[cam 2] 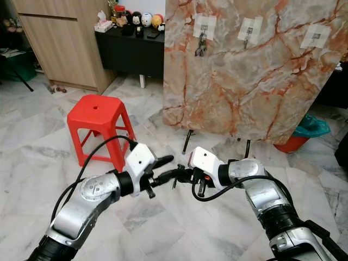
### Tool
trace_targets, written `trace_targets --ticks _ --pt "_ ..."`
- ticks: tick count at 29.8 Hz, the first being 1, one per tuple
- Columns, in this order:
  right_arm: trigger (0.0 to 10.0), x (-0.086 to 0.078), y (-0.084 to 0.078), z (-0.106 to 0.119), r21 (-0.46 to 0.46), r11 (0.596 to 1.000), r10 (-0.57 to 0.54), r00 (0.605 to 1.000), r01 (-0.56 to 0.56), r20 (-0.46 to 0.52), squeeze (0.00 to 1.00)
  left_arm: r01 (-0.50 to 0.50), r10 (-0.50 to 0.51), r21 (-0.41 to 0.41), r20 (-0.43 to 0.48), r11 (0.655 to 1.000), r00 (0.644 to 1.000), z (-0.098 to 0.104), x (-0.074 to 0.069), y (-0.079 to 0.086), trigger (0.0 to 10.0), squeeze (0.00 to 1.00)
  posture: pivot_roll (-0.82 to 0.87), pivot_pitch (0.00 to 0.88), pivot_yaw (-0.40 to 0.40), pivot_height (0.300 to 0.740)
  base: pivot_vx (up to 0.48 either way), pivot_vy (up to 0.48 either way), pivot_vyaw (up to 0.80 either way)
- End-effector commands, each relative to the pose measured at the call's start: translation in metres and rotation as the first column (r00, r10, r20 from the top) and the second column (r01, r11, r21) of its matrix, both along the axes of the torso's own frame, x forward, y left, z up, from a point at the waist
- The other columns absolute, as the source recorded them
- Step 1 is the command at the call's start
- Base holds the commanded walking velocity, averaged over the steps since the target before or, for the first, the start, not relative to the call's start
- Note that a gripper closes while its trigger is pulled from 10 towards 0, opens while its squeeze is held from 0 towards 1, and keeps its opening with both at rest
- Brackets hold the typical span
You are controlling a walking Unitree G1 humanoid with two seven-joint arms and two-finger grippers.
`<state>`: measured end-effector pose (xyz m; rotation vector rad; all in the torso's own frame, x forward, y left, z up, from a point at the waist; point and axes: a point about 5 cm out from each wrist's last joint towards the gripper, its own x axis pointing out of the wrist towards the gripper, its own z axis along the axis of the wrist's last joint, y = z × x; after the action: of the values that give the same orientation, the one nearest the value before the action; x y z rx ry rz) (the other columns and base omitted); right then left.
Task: Hang keys on a hook
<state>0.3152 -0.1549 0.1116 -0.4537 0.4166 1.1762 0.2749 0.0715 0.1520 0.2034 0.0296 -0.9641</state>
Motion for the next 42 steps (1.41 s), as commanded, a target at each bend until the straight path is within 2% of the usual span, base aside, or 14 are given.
trace_targets --ticks 1,7,16,17,19,20,21,22,23,28,30,32,34,42 --pt "10.0 -0.001 0.001 0.004 -0.006 1.000 0.027 0.999 -0.027 0.023 0.00 0.009 -0.009 -0.004 0.012 1.000 1.000 0.003 0.001 -0.002 10.0 0.00 -0.02 0.000 -0.097 0.740 0.000 0.000 0.00" --pt "10.0 -0.002 0.002 0.005 -0.004 0.999 0.039 0.999 -0.039 0.022 0.00 0.017 -0.017 -0.010 0.006 1.000 1.000 0.003 0.000 -0.003 10.0 0.00 -0.02 0.000 -0.097 0.740 0.000 0.000 0.00" --pt "10.0 -0.004 0.004 0.004 -0.001 0.997 0.071 0.997 -0.071 0.013 0.00 0.130 -0.131 -0.022 -0.043 0.991 0.990 0.000 -0.012 -0.011 9.9 0.00 -0.02 0.000 -0.096 0.740 0.000 0.000 0.00" --pt "10.0 -0.005 0.004 0.004 0.000 0.997 0.074 0.997 -0.074 0.012 0.00 0.133 -0.134 -0.022 -0.044 0.991 0.990 0.000 -0.012 -0.011 9.0 0.00 -0.02 0.000 -0.096 0.740 0.000 0.000 0.00" --pt "10.0 -0.005 0.004 0.004 0.000 0.997 0.076 0.997 -0.076 0.012 0.00 0.133 -0.134 -0.022 -0.045 0.991 0.990 0.001 -0.012 -0.011 9.0 0.00 -0.02 0.000 -0.096 0.740 0.000 0.000 0.00" --pt "10.0 -0.005 0.005 0.004 -0.001 0.997 0.078 0.997 -0.078 0.011 0.00 0.133 -0.134 -0.022 -0.045 0.991 0.990 0.001 -0.012 -0.011 8.0 0.00 -0.02 0.000 -0.096 0.740 0.000 0.000 0.00" --pt "10.0 -0.005 0.005 0.004 -0.002 0.997 0.083 0.996 -0.083 0.011 0.00 0.138 -0.139 -0.022 -0.046 0.990 0.989 0.000 -0.012 -0.011 4.6 0.00 -0.02 0.000 -0.096 0.740 0.000 0.000 0.00" --pt "10.0 -0.005 0.005 0.004 -0.002 0.997 0.083 0.996 -0.083 0.011 0.00 0.138 -0.139 -0.022 -0.046 0.990 0.989 0.000 -0.012 -0.011 4.6 0.00 -0.02 0.000 -0.096 0.740 0.000 0.000 0.00" --pt "10.0 -0.005 0.005 0.004 -0.002 0.996 0.085 0.996 -0.085 0.011 0.00 0.143 -0.144 -0.024 -0.048 0.989 0.988 0.001 -0.012 -0.011 2.5 0.00 -0.02 0.000 -0.096 0.740 0.000 0.000 0.00" --pt "10.0 -0.006 0.005 0.005 -0.003 0.996 0.093 0.996 -0.093 0.011 0.00 0.137 -0.138 -0.030 -0.044 0.990 0.989 0.002 -0.011 -0.012 2.3 0.00 -0.02 0.000 -0.097 0.740 0.000 0.000 0.00" --pt "10.0 -0.006 0.005 0.004 -0.005 0.996 0.094 0.996 -0.093 0.011 0.00 0.135 -0.136 -0.032 -0.043 0.990 0.990 0.003 -0.010 -0.011 1.8 0.00 -0.02 0.000 -0.097 0.740 0.000 0.000 0.00" --pt "10.0 -0.007 0.005 0.003 -0.007 0.995 0.096 0.995 -0.096 0.009 0.00 0.135 -0.137 -0.034 -0.043 0.990 0.990 0.003 -0.011 -0.011 0.3 0.00 -0.02 0.000 -0.097 0.740 0.000 0.000 0.00" --pt "10.0 -0.007 0.005 0.003 -0.007 0.995 0.097 0.995 -0.097 0.007 0.00 0.136 -0.138 -0.034 -0.045 0.990 0.989 0.002 -0.011 -0.011 0.0 0.00 -0.02 0.000 -0.097 0.740 0.000 0.000 0.00" --pt "10.0 -0.007 0.006 0.004 -0.006 0.995 0.101 0.995 -0.101 0.007 0.00 0.147 -0.148 -0.034 -0.050 0.989 0.988 0.002 -0.012 -0.011 0.0 0.00 -0.02 0.000 -0.095 0.740 0.000 0.000 0.00"
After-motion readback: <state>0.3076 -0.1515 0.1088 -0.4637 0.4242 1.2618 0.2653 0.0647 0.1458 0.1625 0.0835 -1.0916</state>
